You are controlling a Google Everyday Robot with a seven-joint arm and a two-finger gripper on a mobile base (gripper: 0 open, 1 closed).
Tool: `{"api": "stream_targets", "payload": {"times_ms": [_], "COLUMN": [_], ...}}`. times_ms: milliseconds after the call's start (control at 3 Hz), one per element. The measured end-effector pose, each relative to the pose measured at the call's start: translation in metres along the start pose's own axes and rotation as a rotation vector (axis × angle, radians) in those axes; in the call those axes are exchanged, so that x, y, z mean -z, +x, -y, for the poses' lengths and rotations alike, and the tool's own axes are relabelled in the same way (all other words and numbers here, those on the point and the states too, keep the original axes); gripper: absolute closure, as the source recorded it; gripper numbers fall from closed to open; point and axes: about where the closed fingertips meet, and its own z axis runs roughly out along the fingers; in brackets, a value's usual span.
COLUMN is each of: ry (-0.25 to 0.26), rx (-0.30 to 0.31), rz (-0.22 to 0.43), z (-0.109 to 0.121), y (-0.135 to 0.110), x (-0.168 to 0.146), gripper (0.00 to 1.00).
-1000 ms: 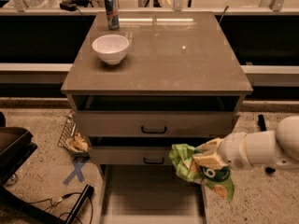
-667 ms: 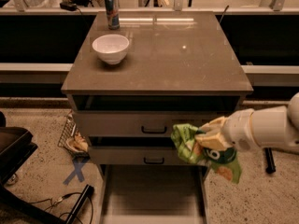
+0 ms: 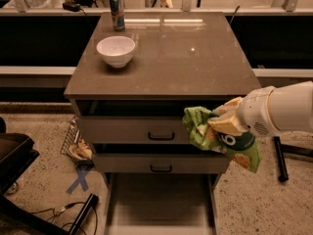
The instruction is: Pick green rice chip bag from bottom drawer and place on counter
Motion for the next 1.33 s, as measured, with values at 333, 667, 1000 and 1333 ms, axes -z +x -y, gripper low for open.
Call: {"api": "stream_targets", "payload": {"times_ms": [333, 667, 1000, 1333], "ry": [0.027, 0.074, 0.1, 0.012], "rx": [0.017, 0.074, 0.155, 0.281], "rz": [-0.004, -0.032, -0.066, -0.109], "z": [0.013, 0.05, 0.1, 0.158], "y": [-0.006, -0.021, -0.034, -0.044], "x": [0.005, 0.021, 0.031, -0.001], "gripper": [1.0, 1.0, 1.0, 1.0]}}
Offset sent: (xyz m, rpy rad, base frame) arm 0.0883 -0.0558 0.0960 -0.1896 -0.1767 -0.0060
